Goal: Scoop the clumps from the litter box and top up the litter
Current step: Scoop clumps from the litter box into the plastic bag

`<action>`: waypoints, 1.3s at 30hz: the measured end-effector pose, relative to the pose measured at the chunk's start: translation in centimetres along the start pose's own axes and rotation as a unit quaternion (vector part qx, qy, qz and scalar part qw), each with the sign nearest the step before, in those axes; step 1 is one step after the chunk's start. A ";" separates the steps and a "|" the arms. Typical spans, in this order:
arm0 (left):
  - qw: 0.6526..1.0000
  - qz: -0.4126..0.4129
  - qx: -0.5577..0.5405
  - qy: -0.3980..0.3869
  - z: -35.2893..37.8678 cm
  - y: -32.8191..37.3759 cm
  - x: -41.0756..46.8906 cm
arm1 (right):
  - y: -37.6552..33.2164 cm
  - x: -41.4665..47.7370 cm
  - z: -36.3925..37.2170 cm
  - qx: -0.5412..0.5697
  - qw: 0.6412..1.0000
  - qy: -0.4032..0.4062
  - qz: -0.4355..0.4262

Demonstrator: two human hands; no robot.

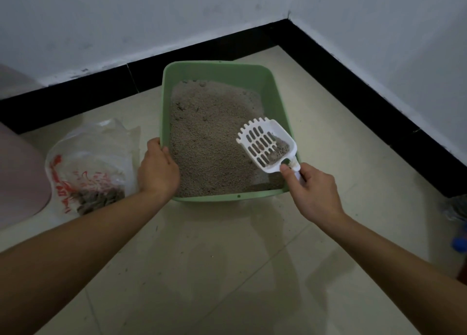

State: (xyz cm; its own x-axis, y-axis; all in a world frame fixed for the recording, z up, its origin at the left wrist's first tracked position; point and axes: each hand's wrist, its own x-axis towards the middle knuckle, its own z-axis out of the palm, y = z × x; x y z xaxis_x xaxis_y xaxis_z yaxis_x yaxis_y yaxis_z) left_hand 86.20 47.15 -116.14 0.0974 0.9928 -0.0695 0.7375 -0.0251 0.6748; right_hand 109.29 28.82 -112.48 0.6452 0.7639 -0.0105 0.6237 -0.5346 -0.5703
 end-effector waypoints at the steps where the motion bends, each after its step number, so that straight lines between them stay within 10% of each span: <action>1: 1.000 0.000 0.000 0.000 -0.1 0.0 0.0 | 0.0 0.0 -0.1 0.000 1.000 0.002 -0.002; 35: 0.994 0.054 0.028 -0.093 -3.2 -1.5 0.7 | -1.5 -0.1 -0.5 -0.068 0.997 -0.016 -0.035; 39: 0.994 0.081 0.075 -0.002 -7.7 -3.9 1.7 | -7.3 0.2 0.4 -0.032 0.996 -0.032 -0.083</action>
State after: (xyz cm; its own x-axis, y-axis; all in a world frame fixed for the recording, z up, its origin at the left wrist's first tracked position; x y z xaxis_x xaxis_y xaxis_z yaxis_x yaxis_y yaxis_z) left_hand 78.35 49.85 -113.20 0.2251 0.9739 0.0280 0.8035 -0.2018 0.5600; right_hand 104.72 33.05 -108.62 0.5028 0.8640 0.0263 0.7476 -0.4193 -0.5151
